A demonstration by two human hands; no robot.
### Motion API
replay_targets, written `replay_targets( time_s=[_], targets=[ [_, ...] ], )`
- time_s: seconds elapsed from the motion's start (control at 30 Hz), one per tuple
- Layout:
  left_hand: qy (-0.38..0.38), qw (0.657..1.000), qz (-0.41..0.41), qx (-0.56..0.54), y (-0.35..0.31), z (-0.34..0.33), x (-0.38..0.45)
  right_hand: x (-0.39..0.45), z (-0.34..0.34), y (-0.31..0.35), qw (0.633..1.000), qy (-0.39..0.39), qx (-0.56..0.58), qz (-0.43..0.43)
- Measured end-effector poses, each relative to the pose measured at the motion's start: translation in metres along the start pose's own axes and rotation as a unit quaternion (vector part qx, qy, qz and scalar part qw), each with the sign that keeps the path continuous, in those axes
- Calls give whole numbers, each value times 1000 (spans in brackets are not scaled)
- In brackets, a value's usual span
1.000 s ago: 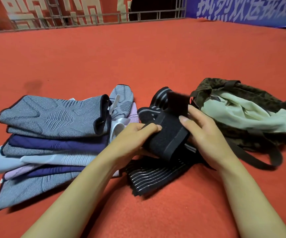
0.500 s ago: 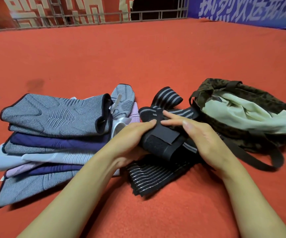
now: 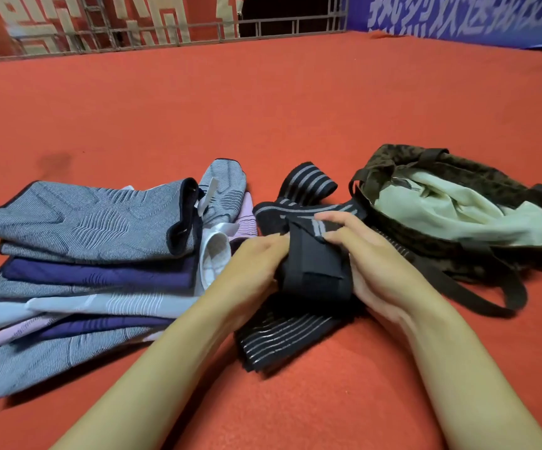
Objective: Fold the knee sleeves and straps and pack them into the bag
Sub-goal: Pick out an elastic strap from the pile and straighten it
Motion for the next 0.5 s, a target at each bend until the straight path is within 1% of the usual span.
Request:
replay_targets(
  time_s=[0.03,0.1,0.17,0.23,0.3,0.37,0.4,0.43,0.5],
  targets=[
    [7,1000,-3,13,0,-3,0,1,0,1,1000,-11,-11,14],
    [13,1000,-12,10,-1,-10,3,2,-2,5,996,-25,-76,39],
    [-3,999,0,-48,3,-9,7,1,-2,7,986,-39,-156,54],
    [1,994,16,-110,6,-10,10,-2,0,11,975,-50,-207,63],
    [9,993,20,-114,10,-11,9,-2,0,11,965,-45,-254,56],
    [14,998,16,-54,14,-7,11,-1,0,10,944,-39,-324,43],
    [1,1000,21,9,14,-5,13,-1,0,10,933,-38,-356,43],
    [-12,997,26,74,14,-4,17,-1,0,11,922,-37,-381,47],
    [-35,987,57,149,17,1,23,-1,-3,16,902,-24,-426,66]
  ],
)
Point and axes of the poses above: each hand's wrist, its own x-axis towards the middle knuckle, its own z-axis out of the back of the hand, y = z × x, the point moved 9 cm from there along x, towards the middle knuckle, and after that the axes turned 12 degrees about y, right-handed, at the moved point
